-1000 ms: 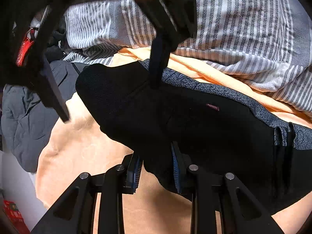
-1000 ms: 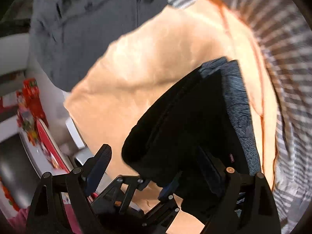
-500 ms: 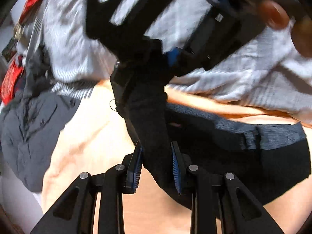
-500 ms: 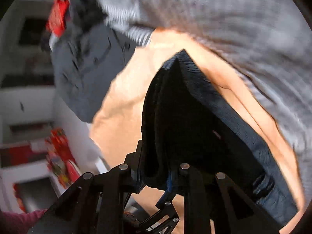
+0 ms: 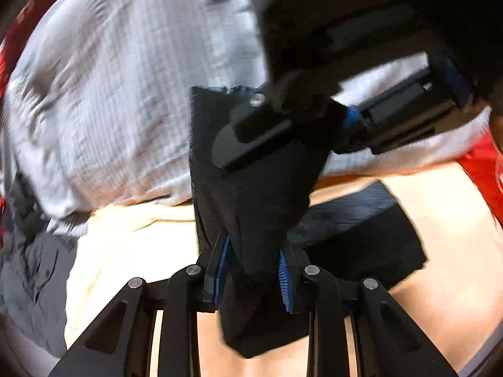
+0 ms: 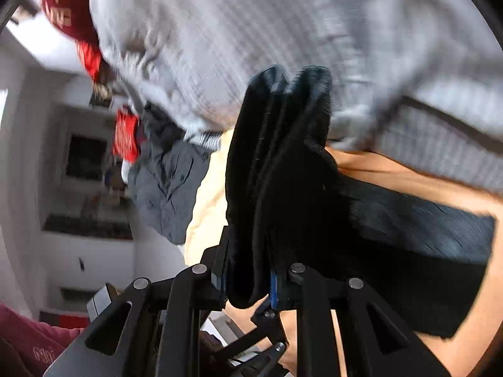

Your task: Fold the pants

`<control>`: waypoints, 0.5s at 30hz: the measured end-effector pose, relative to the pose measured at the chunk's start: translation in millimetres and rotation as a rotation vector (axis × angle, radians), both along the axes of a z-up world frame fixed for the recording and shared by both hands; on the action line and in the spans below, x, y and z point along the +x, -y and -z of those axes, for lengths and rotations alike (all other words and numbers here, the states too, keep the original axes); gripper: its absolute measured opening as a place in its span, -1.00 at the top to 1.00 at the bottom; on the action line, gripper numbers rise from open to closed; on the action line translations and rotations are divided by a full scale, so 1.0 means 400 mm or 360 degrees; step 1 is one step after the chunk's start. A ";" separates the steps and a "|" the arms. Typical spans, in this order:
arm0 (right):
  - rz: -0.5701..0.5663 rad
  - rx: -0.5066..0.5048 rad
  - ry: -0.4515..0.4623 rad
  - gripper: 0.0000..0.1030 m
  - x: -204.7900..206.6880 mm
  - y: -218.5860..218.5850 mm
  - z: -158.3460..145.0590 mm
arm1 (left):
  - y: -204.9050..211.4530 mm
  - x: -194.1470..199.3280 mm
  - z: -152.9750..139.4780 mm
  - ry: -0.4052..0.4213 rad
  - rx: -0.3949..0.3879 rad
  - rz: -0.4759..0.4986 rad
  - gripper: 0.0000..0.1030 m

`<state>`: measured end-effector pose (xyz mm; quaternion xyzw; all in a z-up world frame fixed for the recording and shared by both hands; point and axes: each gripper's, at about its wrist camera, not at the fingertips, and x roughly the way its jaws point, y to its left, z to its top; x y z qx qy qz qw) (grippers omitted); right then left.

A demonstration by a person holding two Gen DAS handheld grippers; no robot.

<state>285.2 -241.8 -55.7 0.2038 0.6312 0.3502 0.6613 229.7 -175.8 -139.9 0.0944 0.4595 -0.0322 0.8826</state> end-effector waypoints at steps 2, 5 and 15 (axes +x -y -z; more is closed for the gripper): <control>0.0110 0.0033 -0.0015 0.60 -0.024 0.099 0.002 | 0.075 -0.008 0.007 -0.0012 0.0014 0.0094 0.43; 0.0245 0.0069 -0.0038 0.60 -0.059 0.223 0.015 | 0.164 -0.022 0.027 -0.0039 0.0033 0.0202 0.43; 0.0649 0.0176 -0.0293 0.61 -0.180 0.544 0.251 | 0.363 -0.070 0.210 -0.0271 0.0250 0.0466 0.43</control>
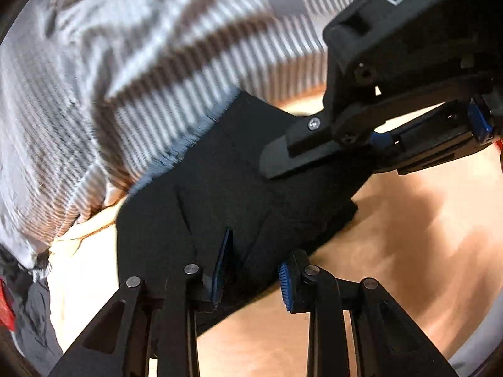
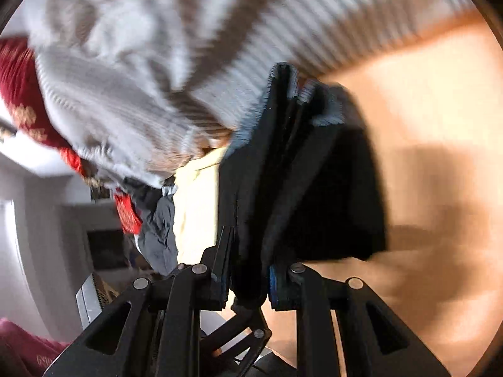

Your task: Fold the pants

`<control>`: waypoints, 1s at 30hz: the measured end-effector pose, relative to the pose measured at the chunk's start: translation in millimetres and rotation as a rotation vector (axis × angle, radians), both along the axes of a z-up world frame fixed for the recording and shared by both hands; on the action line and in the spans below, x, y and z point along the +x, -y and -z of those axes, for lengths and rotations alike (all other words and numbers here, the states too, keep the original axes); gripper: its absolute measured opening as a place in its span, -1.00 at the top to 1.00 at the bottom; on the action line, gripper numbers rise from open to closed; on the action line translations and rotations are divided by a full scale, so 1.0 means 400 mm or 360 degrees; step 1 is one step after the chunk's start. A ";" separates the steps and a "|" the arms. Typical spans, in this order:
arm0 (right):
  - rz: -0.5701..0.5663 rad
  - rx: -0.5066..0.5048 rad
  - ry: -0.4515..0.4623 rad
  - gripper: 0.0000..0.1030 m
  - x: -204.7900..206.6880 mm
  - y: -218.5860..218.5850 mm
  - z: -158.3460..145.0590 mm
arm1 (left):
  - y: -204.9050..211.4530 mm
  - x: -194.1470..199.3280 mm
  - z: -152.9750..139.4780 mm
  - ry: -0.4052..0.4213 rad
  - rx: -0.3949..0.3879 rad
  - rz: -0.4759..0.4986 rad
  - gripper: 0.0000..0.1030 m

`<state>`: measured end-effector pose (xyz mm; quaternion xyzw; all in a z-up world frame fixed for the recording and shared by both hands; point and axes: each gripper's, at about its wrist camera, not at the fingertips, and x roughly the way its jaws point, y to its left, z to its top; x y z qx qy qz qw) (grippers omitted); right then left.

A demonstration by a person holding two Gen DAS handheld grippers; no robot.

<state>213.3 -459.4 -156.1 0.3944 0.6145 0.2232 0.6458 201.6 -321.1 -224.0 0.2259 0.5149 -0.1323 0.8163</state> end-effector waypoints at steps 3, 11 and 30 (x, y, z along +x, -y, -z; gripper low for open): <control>0.0070 0.0063 -0.0068 0.61 -0.030 0.029 0.070 | 0.017 -0.017 0.031 -0.0006 0.0107 0.0059 0.26; 0.0114 -0.0071 -0.0144 0.21 -0.057 0.065 0.092 | -0.057 -0.029 -0.027 -0.0178 -0.0071 -0.0039 -0.05; -0.0194 -0.0507 0.0125 0.90 0.071 -0.021 -0.016 | -0.281 0.147 0.020 -0.0368 -0.0288 -0.0713 -0.05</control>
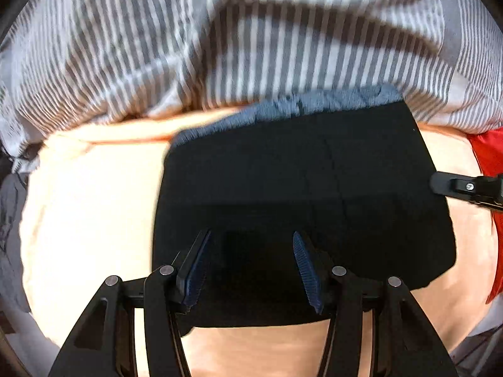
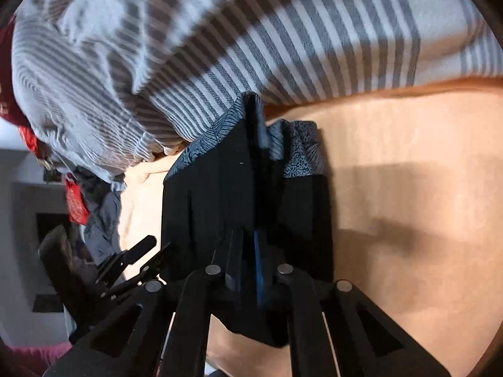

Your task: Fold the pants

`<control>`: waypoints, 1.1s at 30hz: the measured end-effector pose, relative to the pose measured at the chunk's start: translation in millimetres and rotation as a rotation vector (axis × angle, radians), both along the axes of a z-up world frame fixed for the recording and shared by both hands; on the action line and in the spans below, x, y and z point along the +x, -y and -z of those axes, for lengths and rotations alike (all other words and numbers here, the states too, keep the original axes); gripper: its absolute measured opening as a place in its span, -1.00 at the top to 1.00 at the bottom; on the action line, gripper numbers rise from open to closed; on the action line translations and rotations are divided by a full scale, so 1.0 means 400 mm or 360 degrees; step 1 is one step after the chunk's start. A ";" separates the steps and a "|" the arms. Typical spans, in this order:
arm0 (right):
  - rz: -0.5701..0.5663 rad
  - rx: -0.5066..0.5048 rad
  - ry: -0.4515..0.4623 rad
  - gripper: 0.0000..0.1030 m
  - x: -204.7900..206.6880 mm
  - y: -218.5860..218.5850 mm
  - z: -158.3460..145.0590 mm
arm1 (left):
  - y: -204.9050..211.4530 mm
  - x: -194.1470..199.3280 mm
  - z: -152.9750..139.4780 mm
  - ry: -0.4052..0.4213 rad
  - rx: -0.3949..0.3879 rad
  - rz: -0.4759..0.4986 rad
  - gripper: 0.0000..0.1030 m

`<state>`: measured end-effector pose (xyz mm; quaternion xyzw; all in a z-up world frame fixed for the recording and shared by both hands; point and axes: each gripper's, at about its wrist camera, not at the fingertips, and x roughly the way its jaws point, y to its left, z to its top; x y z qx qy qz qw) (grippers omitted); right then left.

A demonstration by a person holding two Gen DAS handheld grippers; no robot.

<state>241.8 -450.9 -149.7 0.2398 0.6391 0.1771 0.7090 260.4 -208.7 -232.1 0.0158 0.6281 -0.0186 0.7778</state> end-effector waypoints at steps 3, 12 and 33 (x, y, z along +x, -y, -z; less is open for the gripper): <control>-0.0115 -0.0259 -0.0013 0.97 -0.018 0.008 0.012 | 0.012 0.000 0.043 -0.0043 0.0002 -0.0006 -0.06; 0.0157 -0.0202 -0.0068 0.91 -0.065 0.092 -0.004 | 0.046 -0.009 0.046 -0.0007 0.0022 0.0052 -0.06; -0.0051 -0.0422 -0.0052 0.92 -0.045 -0.105 0.058 | 0.041 -0.019 0.051 -0.0046 -0.0048 0.0001 -0.13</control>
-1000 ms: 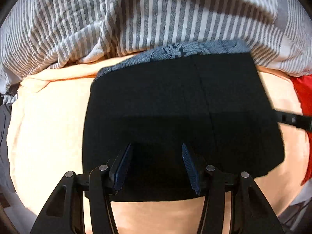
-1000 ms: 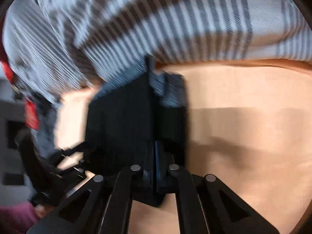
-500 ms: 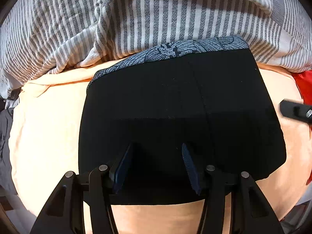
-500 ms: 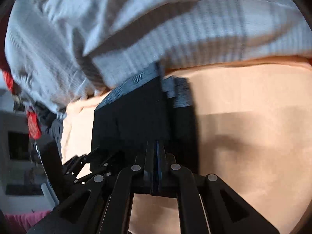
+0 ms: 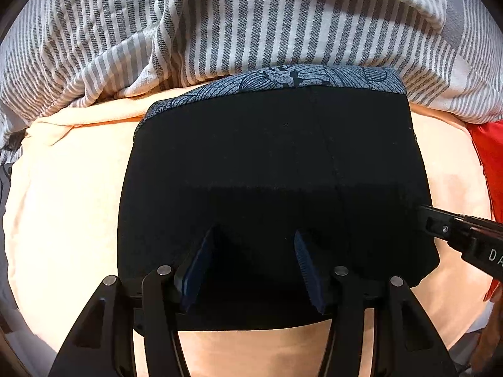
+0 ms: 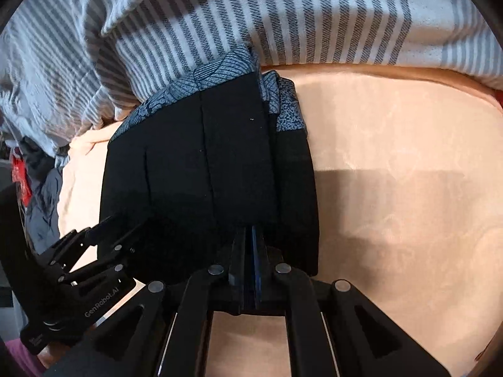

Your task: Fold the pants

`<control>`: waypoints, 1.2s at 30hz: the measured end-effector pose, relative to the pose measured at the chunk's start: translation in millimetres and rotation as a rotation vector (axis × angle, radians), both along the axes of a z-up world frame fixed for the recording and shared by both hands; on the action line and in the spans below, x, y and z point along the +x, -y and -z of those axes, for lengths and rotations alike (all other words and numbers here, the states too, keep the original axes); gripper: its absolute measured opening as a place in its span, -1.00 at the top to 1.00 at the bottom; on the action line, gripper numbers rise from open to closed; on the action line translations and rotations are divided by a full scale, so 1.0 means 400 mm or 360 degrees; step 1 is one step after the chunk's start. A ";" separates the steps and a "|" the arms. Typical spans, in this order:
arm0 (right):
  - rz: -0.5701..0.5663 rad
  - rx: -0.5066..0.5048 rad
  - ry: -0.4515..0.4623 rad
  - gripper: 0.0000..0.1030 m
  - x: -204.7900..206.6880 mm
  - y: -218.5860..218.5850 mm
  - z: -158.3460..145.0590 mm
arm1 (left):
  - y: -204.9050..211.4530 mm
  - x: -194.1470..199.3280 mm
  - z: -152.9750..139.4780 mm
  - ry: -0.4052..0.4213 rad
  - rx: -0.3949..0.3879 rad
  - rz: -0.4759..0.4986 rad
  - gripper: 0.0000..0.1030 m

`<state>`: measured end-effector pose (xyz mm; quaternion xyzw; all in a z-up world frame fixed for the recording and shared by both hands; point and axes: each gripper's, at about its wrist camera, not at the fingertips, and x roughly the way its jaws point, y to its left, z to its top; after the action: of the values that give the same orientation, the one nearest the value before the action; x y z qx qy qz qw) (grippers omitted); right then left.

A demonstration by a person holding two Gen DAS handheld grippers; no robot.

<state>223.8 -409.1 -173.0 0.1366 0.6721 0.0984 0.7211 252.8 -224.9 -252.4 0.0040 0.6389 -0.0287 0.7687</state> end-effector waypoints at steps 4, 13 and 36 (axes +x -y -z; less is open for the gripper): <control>0.0058 0.0011 0.0001 0.92 -0.001 0.006 -0.001 | -0.033 0.022 0.009 -0.0030 -0.0026 -0.0052 -0.35; 0.0094 -0.0046 0.0004 0.91 -0.005 -0.005 -0.006 | -0.051 0.032 0.020 -0.0037 -0.0010 -0.0036 -0.49; 0.0061 -0.0075 0.0048 0.91 -0.013 -0.019 -0.002 | -0.085 0.047 0.058 -0.0076 -0.0025 -0.0074 -0.82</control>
<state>218.4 -401.5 -172.0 0.1310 0.6605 0.0708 0.7359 271.7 -190.9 -275.7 -0.0175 0.6568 -0.0158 0.7537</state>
